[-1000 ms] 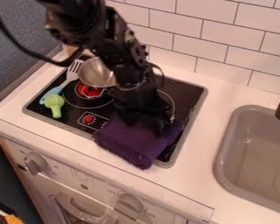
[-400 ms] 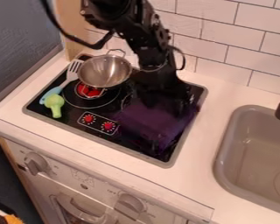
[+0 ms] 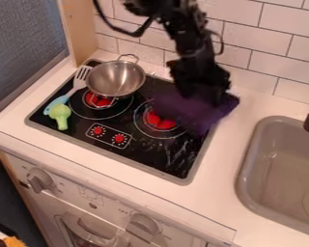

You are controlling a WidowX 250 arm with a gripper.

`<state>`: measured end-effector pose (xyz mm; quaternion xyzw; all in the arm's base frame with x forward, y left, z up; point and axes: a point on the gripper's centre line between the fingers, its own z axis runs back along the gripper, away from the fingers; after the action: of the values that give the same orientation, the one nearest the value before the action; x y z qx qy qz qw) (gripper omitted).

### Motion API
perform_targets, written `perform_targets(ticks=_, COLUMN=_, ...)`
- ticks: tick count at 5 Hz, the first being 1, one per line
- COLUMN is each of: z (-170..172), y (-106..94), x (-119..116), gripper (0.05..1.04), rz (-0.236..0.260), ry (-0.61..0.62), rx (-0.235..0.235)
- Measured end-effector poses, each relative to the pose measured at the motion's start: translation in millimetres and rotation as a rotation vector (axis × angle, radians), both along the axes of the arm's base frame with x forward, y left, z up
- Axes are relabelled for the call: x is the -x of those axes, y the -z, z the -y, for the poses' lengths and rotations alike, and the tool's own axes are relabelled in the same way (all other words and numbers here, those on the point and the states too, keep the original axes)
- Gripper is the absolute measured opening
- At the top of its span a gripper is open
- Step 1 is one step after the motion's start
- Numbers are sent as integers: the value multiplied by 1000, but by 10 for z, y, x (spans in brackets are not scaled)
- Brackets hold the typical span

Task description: Move the purple cloth to the upper right corner of right burner

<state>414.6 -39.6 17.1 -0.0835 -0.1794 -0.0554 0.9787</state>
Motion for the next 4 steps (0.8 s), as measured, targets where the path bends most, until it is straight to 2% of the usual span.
perform_targets(ticks=1, z=23, y=17, x=-139, gripper=1001, rz=-4, ry=17, rx=7)
perform_targets(ticks=2, z=43, y=21, x=-173, gripper=1001, rz=-20, ry=27, rx=16)
perform_targets(ticks=4, z=71, y=-26, x=-125, gripper=998, rz=-59, ry=43, rx=37)
